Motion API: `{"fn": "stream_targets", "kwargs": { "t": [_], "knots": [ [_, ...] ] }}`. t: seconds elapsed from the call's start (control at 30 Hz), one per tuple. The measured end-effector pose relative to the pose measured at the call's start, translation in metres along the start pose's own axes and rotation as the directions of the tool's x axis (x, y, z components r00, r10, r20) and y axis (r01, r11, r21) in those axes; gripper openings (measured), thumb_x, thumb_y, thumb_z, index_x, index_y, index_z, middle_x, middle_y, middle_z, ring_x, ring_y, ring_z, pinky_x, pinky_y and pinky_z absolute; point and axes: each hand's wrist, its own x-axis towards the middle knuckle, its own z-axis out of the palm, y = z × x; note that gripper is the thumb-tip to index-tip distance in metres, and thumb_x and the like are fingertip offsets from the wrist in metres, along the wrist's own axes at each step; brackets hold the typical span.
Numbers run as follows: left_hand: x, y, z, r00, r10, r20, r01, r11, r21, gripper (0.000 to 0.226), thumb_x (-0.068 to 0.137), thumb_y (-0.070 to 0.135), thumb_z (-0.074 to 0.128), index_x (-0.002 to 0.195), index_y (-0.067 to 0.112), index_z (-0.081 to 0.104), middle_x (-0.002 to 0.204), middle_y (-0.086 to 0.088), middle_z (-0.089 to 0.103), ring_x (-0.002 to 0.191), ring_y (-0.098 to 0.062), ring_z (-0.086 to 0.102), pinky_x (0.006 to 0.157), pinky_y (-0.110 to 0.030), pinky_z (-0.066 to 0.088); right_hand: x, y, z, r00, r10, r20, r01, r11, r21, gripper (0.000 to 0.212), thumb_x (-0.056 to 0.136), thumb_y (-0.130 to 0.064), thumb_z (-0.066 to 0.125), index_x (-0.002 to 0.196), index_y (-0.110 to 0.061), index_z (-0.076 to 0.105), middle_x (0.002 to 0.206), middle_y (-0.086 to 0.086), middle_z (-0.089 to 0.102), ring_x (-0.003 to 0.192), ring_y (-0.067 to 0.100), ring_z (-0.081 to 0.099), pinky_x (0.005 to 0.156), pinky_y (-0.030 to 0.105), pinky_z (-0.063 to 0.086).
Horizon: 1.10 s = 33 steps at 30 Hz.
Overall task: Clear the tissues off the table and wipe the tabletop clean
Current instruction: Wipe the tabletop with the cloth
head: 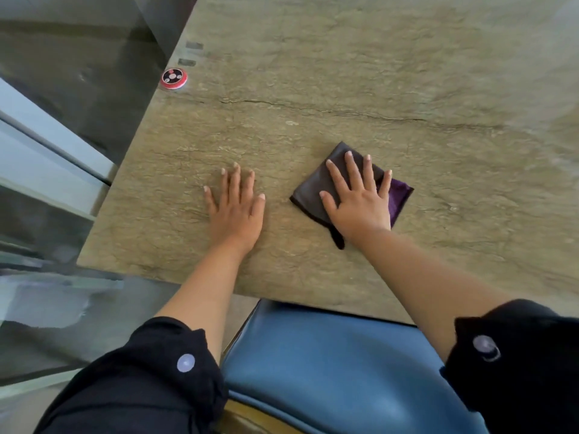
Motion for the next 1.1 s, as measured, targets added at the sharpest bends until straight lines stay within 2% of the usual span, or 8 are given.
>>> {"fn": "stream_targets", "kwargs": {
  "t": [0.13, 0.3, 0.4, 0.53, 0.67, 0.83, 0.9, 1.1],
  "knots": [
    [0.005, -0.001, -0.003, 1.000, -0.017, 0.006, 0.017, 0.995, -0.097, 0.049, 0.104, 0.030, 0.022, 0.153, 0.027, 0.018, 0.164, 0.002, 0.001, 0.150, -0.017, -0.006, 0.118, -0.050, -0.009, -0.027, -0.058, 0.012, 0.939, -0.342, 0.014, 0.343, 0.938, -0.043, 0.065, 0.094, -0.060, 0.019, 0.153, -0.035, 0.010, 0.164, 0.001, 0.001, 0.148, 0.035, -0.010, 0.113, 0.066, -0.003],
    [0.004, 0.018, -0.003, 0.999, -0.053, -0.003, 0.052, 0.991, -0.120, 0.055, 0.099, 0.045, 0.023, 0.150, 0.028, 0.027, 0.163, 0.002, 0.007, 0.150, -0.023, -0.004, 0.116, -0.054, -0.011, -0.066, -0.014, 0.010, 0.575, -0.806, 0.138, 0.818, 0.563, -0.120, 0.060, 0.096, -0.058, 0.028, 0.152, -0.039, 0.016, 0.163, -0.004, 0.008, 0.150, 0.027, -0.002, 0.118, 0.057, -0.002],
    [-0.003, 0.048, 0.003, 0.984, 0.177, -0.026, -0.179, 0.974, -0.137, 0.064, 0.091, 0.052, 0.016, 0.149, 0.029, 0.030, 0.162, 0.006, 0.014, 0.150, -0.017, 0.002, 0.113, -0.053, -0.015, -0.063, 0.048, 0.001, 0.718, -0.684, 0.130, 0.695, 0.697, -0.176, 0.060, 0.096, -0.059, 0.024, 0.152, -0.042, 0.010, 0.163, -0.006, 0.002, 0.150, 0.024, -0.004, 0.119, 0.055, 0.000],
    [-0.008, 0.079, 0.016, 0.942, 0.332, 0.043, -0.328, 0.941, -0.084, 0.065, 0.091, 0.052, 0.009, 0.150, 0.032, 0.026, 0.162, 0.008, 0.014, 0.150, -0.014, 0.002, 0.117, -0.053, -0.010, -0.055, 0.078, -0.005, 0.991, -0.134, 0.019, 0.135, 0.988, -0.072, 0.062, 0.092, -0.064, 0.013, 0.150, -0.047, 0.000, 0.163, -0.008, -0.003, 0.150, 0.023, -0.008, 0.117, 0.060, 0.002],
    [-0.010, 0.083, 0.021, 0.950, 0.312, -0.014, -0.313, 0.948, -0.061, 0.068, 0.089, 0.051, 0.005, 0.149, 0.033, 0.031, 0.161, 0.008, 0.018, 0.150, -0.016, 0.005, 0.117, -0.054, -0.007, -0.054, 0.047, -0.002, 0.998, 0.006, 0.062, -0.004, 0.999, -0.034, 0.064, 0.094, -0.062, 0.014, 0.152, -0.041, -0.004, 0.162, -0.005, -0.013, 0.147, 0.028, -0.019, 0.114, 0.063, -0.004],
    [-0.011, 0.103, 0.021, 0.969, 0.245, 0.001, -0.243, 0.962, -0.123, 0.065, 0.089, 0.052, 0.014, 0.146, 0.030, 0.037, 0.160, 0.005, 0.020, 0.150, -0.019, 0.005, 0.117, -0.056, -0.007, -0.097, 0.048, -0.006, 0.766, -0.590, 0.255, 0.631, 0.767, -0.119, 0.066, 0.093, -0.063, 0.015, 0.152, -0.039, -0.001, 0.162, -0.002, -0.010, 0.147, 0.031, -0.016, 0.114, 0.061, -0.008],
    [-0.013, 0.121, 0.023, 0.940, 0.339, 0.043, -0.329, 0.931, -0.160, 0.065, 0.089, 0.053, 0.017, 0.146, 0.030, 0.036, 0.161, 0.008, 0.016, 0.150, -0.018, 0.006, 0.116, -0.056, -0.009, -0.113, 0.076, -0.010, 0.726, -0.634, 0.265, 0.678, 0.725, -0.124, 0.065, 0.094, -0.063, 0.021, 0.153, -0.040, 0.003, 0.162, -0.005, -0.008, 0.148, 0.028, -0.013, 0.115, 0.058, -0.008],
    [-0.020, 0.141, 0.034, 0.882, 0.448, 0.146, -0.454, 0.891, 0.013, 0.059, 0.096, 0.054, 0.015, 0.152, 0.036, 0.011, 0.162, 0.014, -0.004, 0.149, -0.018, -0.013, 0.115, -0.059, -0.012, -0.131, 0.145, -0.008, 0.986, 0.077, 0.147, -0.072, 0.997, -0.036, 0.077, 0.075, -0.083, -0.011, 0.145, -0.051, -0.013, 0.160, -0.012, -0.017, 0.148, 0.023, -0.019, 0.115, 0.061, 0.003]
  ]
}}
